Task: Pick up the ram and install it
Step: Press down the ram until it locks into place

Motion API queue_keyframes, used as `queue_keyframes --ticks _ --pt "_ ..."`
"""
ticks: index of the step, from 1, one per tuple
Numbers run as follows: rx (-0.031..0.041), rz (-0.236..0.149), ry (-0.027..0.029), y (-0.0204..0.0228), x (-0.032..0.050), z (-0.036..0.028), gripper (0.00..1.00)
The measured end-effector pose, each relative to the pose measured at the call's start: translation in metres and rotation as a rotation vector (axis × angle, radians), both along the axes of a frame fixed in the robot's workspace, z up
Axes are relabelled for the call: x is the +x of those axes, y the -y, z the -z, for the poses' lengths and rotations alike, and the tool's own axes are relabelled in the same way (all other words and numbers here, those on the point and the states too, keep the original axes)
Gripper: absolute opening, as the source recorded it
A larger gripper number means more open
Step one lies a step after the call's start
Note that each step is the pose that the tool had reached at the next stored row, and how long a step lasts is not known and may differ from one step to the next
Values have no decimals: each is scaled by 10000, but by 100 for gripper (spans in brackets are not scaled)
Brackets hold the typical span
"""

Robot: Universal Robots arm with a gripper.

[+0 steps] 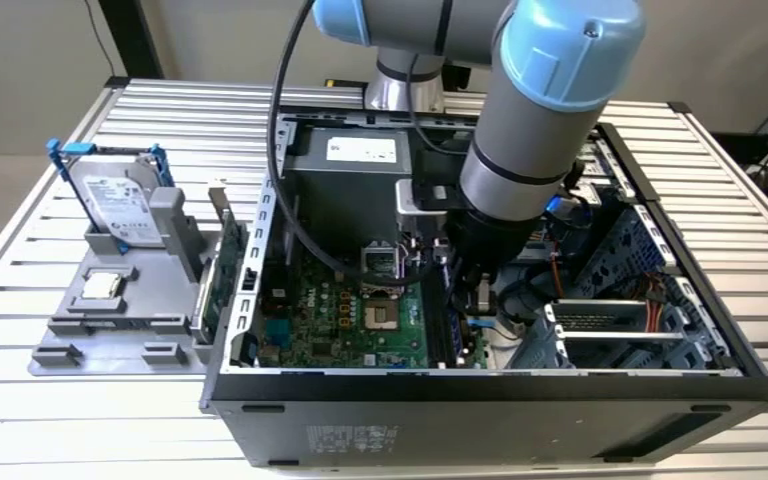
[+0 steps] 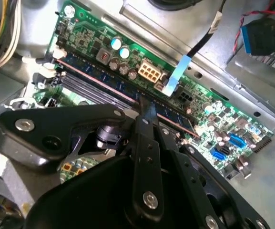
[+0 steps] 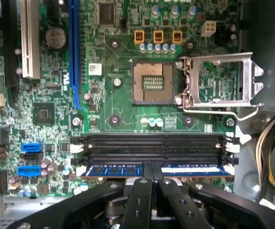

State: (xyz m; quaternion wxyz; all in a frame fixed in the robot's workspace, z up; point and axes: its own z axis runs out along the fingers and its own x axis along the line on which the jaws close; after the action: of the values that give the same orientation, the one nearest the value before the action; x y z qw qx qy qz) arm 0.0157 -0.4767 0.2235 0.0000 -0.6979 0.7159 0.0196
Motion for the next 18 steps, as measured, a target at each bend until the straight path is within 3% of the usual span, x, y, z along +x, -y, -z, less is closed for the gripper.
queue_keyframes --ticks 18 --pt "-27 -1 -6 3 0 -824 0"
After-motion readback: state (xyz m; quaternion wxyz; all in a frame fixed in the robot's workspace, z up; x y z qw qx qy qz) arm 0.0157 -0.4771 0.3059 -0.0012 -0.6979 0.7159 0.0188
